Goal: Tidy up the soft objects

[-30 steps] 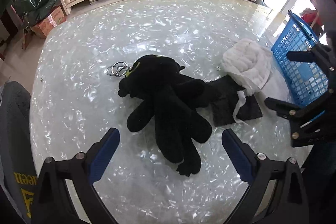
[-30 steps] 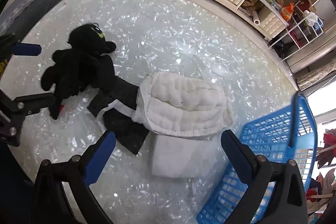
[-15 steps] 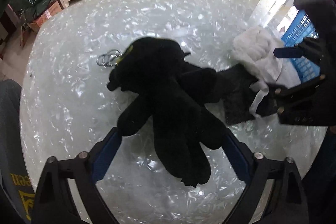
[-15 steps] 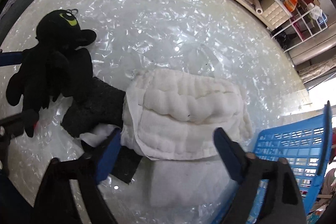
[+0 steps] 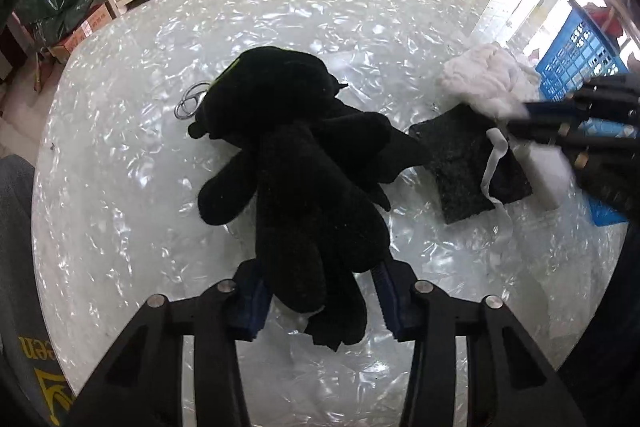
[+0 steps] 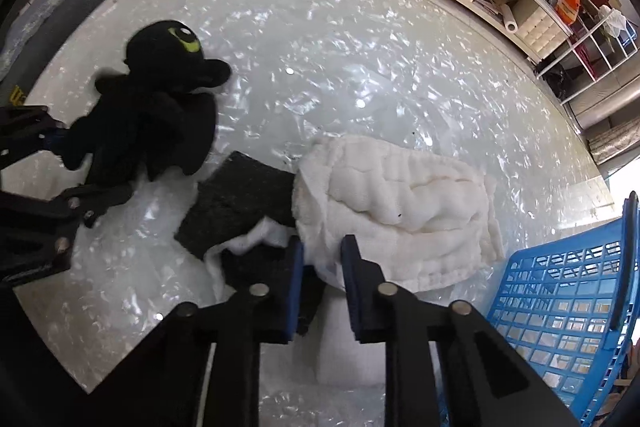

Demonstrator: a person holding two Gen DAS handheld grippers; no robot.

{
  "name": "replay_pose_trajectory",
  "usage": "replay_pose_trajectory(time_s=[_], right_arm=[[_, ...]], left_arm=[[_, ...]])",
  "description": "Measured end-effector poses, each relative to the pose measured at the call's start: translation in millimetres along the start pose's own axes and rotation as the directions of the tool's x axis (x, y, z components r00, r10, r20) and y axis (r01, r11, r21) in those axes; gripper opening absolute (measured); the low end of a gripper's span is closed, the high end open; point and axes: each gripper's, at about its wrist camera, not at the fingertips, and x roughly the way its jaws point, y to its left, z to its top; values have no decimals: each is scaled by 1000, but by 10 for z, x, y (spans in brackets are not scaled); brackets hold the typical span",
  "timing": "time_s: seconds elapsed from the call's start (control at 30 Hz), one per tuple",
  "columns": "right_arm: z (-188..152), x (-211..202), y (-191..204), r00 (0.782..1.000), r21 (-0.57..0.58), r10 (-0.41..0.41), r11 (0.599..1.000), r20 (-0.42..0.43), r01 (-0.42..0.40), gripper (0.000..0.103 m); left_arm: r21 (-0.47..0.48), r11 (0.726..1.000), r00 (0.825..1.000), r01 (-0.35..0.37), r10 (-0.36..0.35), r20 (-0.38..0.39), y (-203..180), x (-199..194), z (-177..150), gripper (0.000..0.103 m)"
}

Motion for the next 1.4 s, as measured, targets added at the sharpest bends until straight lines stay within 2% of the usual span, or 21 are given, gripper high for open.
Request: replay_pose_trajectory(time_s=[0.07,0.17,0.43,0.7,1.0,1.13,1.17,1.2,1.3,1.4], right_arm=[[3,-85,-13,999,-2,-6,1000,31,6,8],[-5,-157,-42,998,1,-15,1000,56,15,6],[-95,-335,-76,992,-2,-30,1000,126,30,5],[-201,-645,-97,983,-18,-17,1000,185,21,5],[-348,-1171,-177,954,4,1,1000,300,-2,5],[-422,-1328,-207,947,6,-7,1000,322,6,5],[-448,-1354,-217,946,7,-13,1000,325,12,5],[-474,-1367,-214,945,9,-21,1000,326,19,5],[-540,-1398,-245,942,20,-27,1000,335,21,5],[-583,-1431,-277,938,34,-22,999,347,11,5]], left_arm=[[-10,1000,1000,0,0,2,19,-8,-3,37],[-26,1000,1000,-2,2,17,51,-70,7,35],[-56,998,994,28,-22,103,-39,-447,-54,35],[-75,997,991,23,-13,132,-106,-728,-125,35],[-64,998,988,20,-10,154,-293,-1092,-302,35],[-42,999,979,32,-23,203,-440,-1382,-330,30],[-33,999,976,33,-25,215,-470,-1458,-331,23],[-25,999,974,25,-19,225,-507,-1515,-329,12],[-9,1000,973,15,-13,231,-595,-1606,-314,9],[-6,1000,973,10,-8,233,-672,-1620,-306,1]])
